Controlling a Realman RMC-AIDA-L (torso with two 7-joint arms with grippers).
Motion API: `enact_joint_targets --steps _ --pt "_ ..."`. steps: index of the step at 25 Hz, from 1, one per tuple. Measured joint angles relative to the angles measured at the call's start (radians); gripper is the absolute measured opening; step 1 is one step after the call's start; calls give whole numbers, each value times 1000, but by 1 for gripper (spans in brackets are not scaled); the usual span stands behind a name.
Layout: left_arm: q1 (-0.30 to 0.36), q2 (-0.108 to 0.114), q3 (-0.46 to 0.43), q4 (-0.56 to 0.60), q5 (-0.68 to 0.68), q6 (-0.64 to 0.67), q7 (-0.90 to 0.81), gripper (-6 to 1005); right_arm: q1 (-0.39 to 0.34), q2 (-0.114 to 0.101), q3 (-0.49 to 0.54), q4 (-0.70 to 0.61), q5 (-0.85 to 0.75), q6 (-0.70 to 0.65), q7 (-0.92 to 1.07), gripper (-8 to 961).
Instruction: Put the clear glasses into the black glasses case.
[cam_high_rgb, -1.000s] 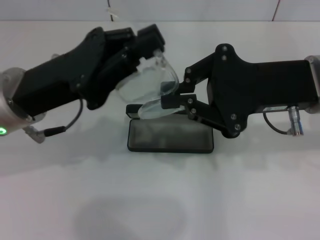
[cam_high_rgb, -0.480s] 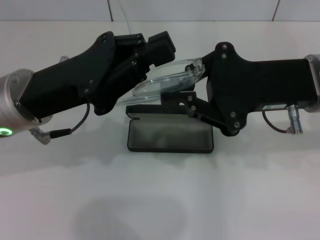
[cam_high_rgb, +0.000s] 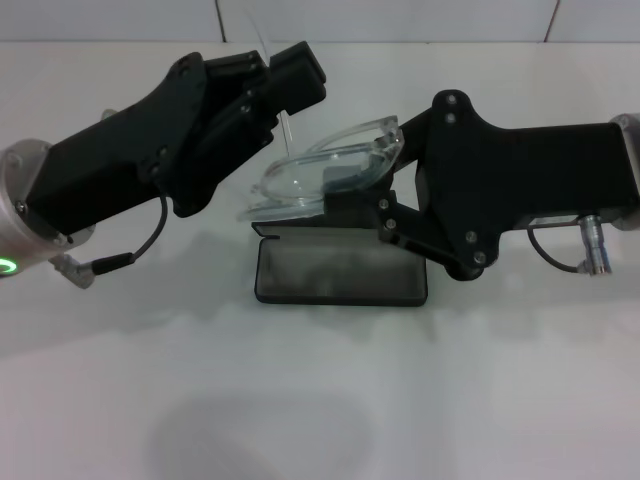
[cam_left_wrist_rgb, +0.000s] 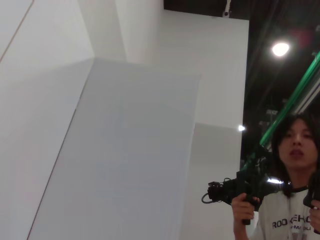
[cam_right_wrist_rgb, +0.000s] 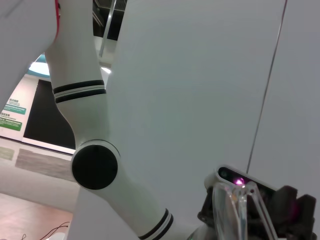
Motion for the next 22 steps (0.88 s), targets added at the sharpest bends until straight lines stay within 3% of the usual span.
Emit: enact_joint_targets --steps 22 --pt "-37 -1 27 0 76 -1 24 82 2 0 -11 26 21 -17 0 51"
